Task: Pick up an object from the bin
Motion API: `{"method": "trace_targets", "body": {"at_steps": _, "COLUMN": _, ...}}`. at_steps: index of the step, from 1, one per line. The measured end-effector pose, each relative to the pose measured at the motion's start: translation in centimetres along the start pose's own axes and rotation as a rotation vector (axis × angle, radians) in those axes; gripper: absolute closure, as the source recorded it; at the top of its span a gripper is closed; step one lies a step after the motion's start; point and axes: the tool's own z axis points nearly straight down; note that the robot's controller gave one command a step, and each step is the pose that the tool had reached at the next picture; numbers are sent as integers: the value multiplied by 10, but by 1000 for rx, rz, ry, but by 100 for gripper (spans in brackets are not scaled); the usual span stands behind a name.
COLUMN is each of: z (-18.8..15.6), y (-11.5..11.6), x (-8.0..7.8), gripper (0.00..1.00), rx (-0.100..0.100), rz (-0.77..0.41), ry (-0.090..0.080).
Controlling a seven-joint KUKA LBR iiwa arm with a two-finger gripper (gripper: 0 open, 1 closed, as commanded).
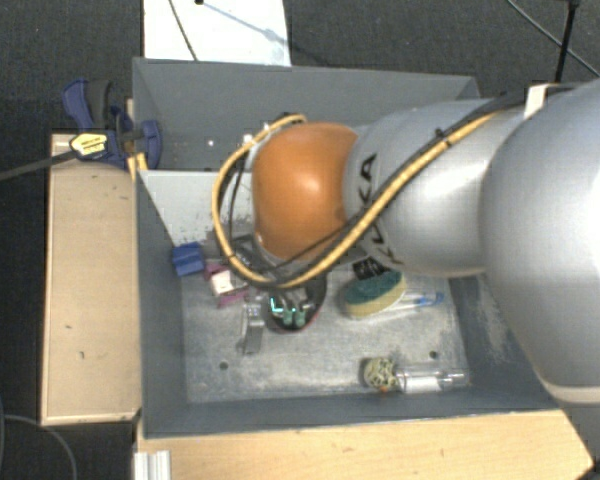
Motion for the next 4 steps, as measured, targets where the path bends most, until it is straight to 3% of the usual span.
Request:
{"method": "trace_targets", "body": {"at_steps": 1, "z": 30, "y": -49, "x": -52, "gripper": 0, "rx": 1, "rz": 39, "ry": -10}}
{"method": "trace_targets", "body": {"at_steps": 2, "z": 80, "y": -114, "x": -52, "gripper": 0, "rx": 3, "rz": 89, "ry": -4}}
{"method": "trace_targets", "body": {"at_steps": 3, "z": 77, "y": -109, "x": -53, "gripper": 100, "rx": -2, "rz": 90, "ry": -7}}
{"method": "trace_targets", "body": {"at_steps": 4, "z": 19, "y": -143, "x": -53, "gripper": 100, "rx": -1, "rz": 89, "ry": -15}}
